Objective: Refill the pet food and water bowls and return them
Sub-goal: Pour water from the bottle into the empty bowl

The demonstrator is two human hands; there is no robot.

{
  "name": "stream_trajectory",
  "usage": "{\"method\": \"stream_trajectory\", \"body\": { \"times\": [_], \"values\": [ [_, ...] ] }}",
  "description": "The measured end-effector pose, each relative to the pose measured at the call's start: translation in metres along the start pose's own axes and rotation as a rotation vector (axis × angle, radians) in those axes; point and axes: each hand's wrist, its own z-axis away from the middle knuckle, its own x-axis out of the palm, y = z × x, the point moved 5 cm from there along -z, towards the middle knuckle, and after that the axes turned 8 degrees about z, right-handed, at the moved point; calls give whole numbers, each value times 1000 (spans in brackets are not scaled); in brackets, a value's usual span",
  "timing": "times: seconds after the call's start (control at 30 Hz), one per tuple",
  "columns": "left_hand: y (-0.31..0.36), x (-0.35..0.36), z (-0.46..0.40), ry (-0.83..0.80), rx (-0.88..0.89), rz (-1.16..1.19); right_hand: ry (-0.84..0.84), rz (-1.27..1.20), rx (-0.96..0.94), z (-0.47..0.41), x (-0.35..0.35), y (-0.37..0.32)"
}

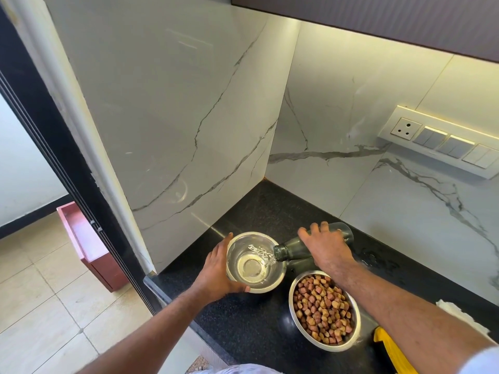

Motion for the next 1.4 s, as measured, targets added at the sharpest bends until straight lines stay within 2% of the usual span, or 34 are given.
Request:
{"method": "stream_trajectory", "body": {
  "times": [0.93,1.4],
  "values": [
    [5,-7,-20,34,-57,66,-19,-31,18,-1,5,2],
    [16,-13,-41,101,-31,124,37,-300,141,7,7,8]
  ]
}}
